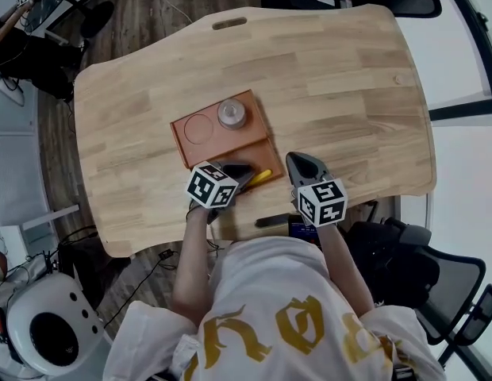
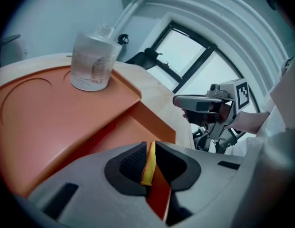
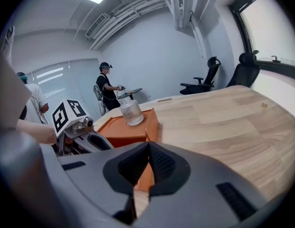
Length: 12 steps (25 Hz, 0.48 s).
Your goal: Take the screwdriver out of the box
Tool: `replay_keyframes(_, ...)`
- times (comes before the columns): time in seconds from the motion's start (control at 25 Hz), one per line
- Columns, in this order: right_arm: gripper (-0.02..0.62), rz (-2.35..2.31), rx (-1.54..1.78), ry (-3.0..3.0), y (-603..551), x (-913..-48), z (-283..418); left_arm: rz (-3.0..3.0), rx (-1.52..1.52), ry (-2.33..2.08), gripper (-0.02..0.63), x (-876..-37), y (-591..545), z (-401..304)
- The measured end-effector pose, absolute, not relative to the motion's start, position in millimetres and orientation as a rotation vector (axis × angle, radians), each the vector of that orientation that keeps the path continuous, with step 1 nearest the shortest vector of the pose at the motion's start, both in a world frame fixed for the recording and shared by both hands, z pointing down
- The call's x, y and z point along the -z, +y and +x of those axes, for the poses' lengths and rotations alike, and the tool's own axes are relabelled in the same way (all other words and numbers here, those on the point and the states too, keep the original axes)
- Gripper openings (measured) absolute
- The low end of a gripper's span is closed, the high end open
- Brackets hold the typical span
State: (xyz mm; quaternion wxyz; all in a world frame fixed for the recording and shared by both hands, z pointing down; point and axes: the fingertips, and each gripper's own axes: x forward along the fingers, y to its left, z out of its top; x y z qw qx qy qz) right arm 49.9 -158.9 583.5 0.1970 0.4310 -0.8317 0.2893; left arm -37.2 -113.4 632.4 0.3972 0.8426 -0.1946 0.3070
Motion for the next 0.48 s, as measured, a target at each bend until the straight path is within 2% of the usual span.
replay_keyframes(0.12, 0.011, 1.207, -0.831, -2.324, -161.6, -587.7, 50.6, 2.104, -0.802, -0.385, 0.101, -638.7, -107.2, -29.5)
replay_keyframes(0.32, 0.011, 1.207, -0.840, -2.312, -166.2, -593.3, 51.5, 2.102, -0.890, -0.298, 0.113, -648.9, -102.3, -26.6)
replay_keyframes(0.48, 0.011, 1.197, -0.836, -2.298, -165.1, -599.0, 52.0, 2.138, -1.118, -0.223, 0.127, -661.5, -93.9, -27.2)
